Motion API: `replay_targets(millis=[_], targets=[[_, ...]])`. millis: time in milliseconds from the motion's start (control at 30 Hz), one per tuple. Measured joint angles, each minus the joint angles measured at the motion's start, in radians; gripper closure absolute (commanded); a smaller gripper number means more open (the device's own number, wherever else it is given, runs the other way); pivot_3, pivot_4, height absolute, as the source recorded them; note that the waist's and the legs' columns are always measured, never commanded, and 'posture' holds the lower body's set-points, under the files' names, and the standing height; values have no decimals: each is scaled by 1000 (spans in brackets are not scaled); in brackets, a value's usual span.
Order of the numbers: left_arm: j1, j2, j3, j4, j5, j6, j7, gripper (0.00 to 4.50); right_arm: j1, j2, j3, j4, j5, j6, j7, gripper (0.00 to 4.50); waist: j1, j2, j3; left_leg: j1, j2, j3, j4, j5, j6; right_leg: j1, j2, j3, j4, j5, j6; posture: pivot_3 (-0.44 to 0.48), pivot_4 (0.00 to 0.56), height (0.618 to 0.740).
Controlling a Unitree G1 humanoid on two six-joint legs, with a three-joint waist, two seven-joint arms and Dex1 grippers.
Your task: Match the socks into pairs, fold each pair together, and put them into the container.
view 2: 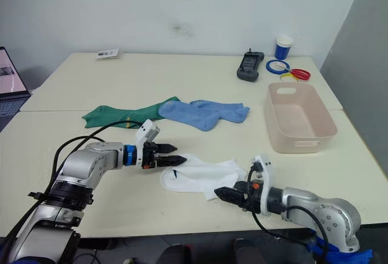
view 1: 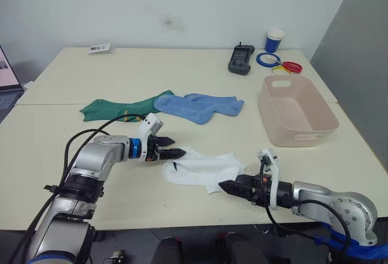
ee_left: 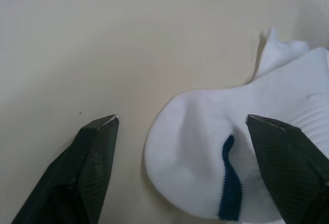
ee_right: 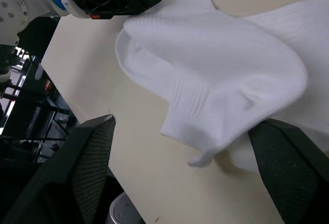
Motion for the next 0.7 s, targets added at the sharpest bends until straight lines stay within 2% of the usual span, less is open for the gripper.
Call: replay_targets(millis=[33,67,333,500,700], targets=[[0,-3,-1,1,4,-3,0,1678,-8,10,-8,6,3,5,-11,1355,0,0,0,0,0,0,0,0,0,0,0,0,0,0,0,0,150,740],[0,-4,-1,4,10,-9,-1,2079,-18,18,-16,10,7,14,-19,1817,0,0,0,0,0,0,0,0,0,0,0,0,0,0,0,0,150,740],[28,-10,13,-6,19,-19,8,4480,-57,18,-49,21,37,45,-35,4475,-2,0,0,0,0,0,0,0,0,0,1,0,0,0,0,0,150,740],[84,-22,84,-88,-4,-19,48,4480,-106,-20,-50,59,40,48,-25,4475,-2,0,0,0,1,0,0,0,0,0,0,0,0,0,0,0,150,740],[162,-52,209,-273,-88,33,144,4480,-168,-90,-50,116,66,47,25,4475,-2,0,0,0,1,0,0,0,0,0,0,0,0,0,0,0,150,740]])
